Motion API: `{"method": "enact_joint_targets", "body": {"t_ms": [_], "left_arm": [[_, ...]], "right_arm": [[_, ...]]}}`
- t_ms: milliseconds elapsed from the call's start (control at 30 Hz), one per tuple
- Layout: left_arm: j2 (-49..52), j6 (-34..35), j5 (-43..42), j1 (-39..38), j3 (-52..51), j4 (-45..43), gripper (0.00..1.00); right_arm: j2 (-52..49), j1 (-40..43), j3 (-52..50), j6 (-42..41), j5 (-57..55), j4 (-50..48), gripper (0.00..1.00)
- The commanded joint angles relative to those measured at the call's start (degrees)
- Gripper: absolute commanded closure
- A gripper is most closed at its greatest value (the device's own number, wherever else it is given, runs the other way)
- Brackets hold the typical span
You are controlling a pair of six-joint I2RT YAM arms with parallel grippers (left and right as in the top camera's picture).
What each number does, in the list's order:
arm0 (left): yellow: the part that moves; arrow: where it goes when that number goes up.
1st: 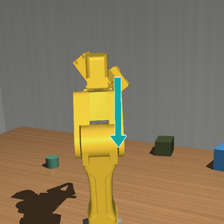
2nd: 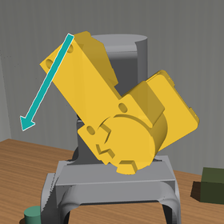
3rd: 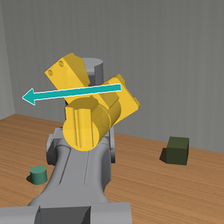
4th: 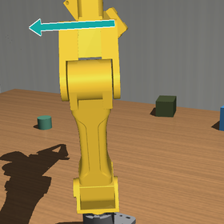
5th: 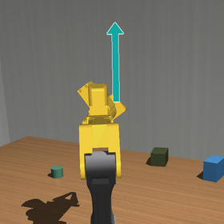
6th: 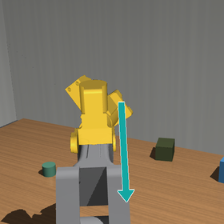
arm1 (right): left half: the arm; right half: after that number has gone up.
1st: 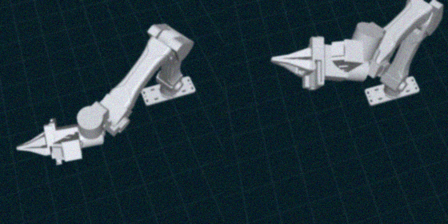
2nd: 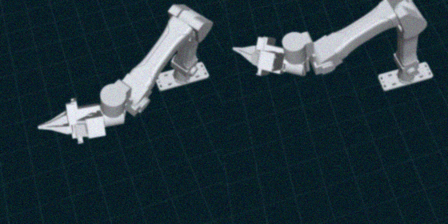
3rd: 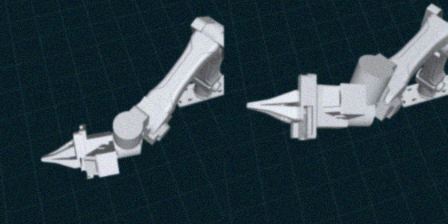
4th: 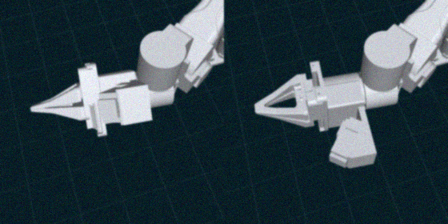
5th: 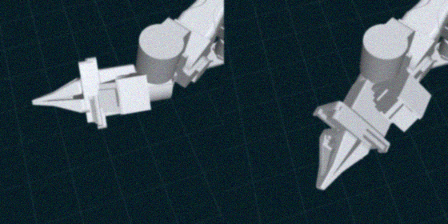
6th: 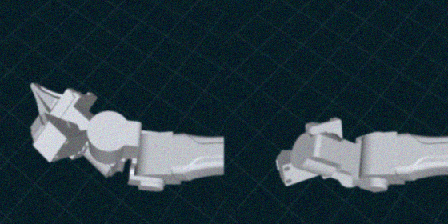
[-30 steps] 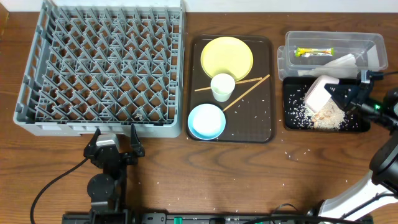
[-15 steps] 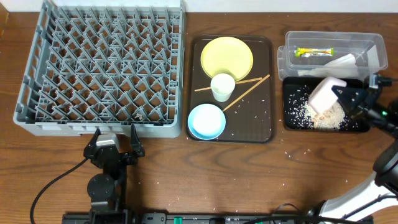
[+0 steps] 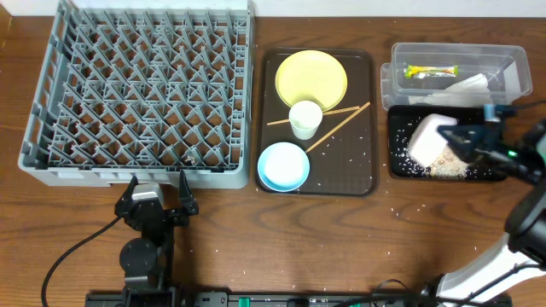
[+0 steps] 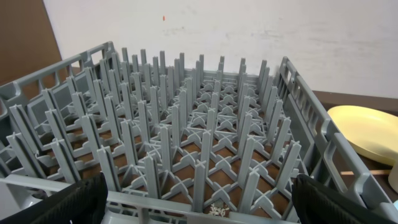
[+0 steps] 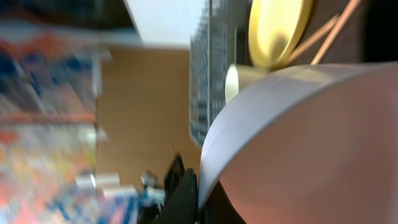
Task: Sort waste into correct bins and load items into the dishwasher
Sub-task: 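Carry the pink bowl back and set it down on the brown tray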
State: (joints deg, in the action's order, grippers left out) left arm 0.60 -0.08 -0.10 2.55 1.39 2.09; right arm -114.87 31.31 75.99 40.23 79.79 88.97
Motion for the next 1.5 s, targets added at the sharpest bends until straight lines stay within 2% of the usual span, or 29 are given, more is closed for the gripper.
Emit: {"method": "enact_joint_targets", "body": {"t_ms": [0,100,167,333,400,533,700,833,1467], "left_arm": [[-0.37,-0.74,0.70,-0.17,-1.16,2.10,0.04],[-0.37,-0.74,0.70,-0.17,-1.16,2.10,0.04],[-0.37,-0.74,0.70,-0.17,-1.16,2.10,0.04],[-0.37,-0.74,0.70,-0.17,-1.16,2.10,0.04],[-0.37,-0.74,0.70,-0.17,-1.16,2.10,0.04],[-0.37,-0.74,0.70,-0.17,-1.16,2.10,0.04],[-0.37,-0.74,0.70,-0.17,-1.16,2.10,0.04],[-0.37,-0.74,0.70,-0.17,-1.16,2.10,0.04],[-0.37,-0.74,0.70,-0.17,-1.16,2.10,0.04]], "right_arm": [[3.06,-7.10,3.52,3.19,-4.24,0.42,0.99],[4.92,-13.16,7.74,-0.52,-10.12,-0.17,0.99],[6.16,-17.40,10.71,-6.73,-16.09,-2.36,0.99],[10.82,-29.88,12.96,-31.67,-38.86,-14.40,0.99],[12.41,-39.36,12.96,-42.38,-54.86,-17.35,0.99],[11.85,-48.52,12.52,-50.18,-65.09,-17.59,0.99],[10.21,-56.22,11.50,-54.93,-68.91,-18.23,0.99],[8.41,-59.36,10.97,-60.43,-75.58,-18.12,0.99],[1.44,-60.54,6.12,-62.49,-76.96,-25.88,0.99]]}}
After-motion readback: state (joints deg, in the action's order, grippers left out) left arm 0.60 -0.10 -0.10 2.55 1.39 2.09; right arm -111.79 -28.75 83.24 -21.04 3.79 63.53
